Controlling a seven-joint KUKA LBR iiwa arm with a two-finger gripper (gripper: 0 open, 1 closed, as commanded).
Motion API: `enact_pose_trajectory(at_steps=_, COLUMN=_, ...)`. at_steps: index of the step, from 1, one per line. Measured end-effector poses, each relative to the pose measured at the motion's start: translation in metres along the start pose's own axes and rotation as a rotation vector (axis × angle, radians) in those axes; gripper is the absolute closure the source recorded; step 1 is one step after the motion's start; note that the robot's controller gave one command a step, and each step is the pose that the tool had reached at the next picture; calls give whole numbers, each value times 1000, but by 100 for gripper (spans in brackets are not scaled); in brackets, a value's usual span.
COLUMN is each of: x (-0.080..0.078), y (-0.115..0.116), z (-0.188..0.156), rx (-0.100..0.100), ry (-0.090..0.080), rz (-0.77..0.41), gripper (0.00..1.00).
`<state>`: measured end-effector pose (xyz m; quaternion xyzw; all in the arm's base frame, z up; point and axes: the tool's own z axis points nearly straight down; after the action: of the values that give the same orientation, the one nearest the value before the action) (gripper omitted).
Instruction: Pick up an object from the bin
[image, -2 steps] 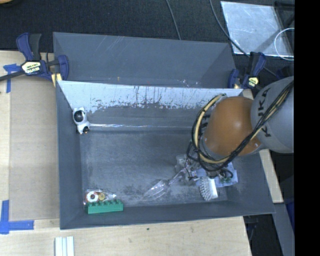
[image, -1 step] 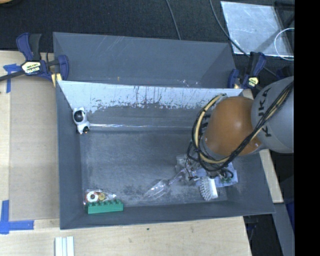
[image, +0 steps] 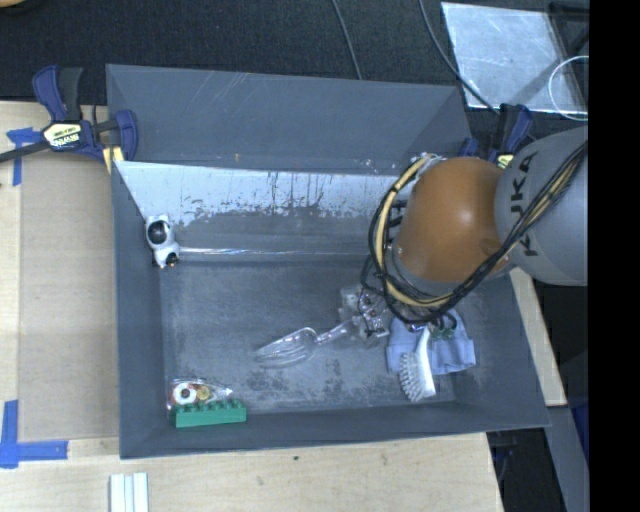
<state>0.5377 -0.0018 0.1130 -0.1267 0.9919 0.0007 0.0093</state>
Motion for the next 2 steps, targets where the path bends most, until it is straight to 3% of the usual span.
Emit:
enact_pose_trajectory(at_steps=1, x=36, y=-29, z=-84, rx=4, ry=2, rz=-5, gripper=100)
enact_pose_trajectory(at_steps=2, x=-2, y=-9, z=-55, rx=-4, ry=5, rz=-30, gripper=100)
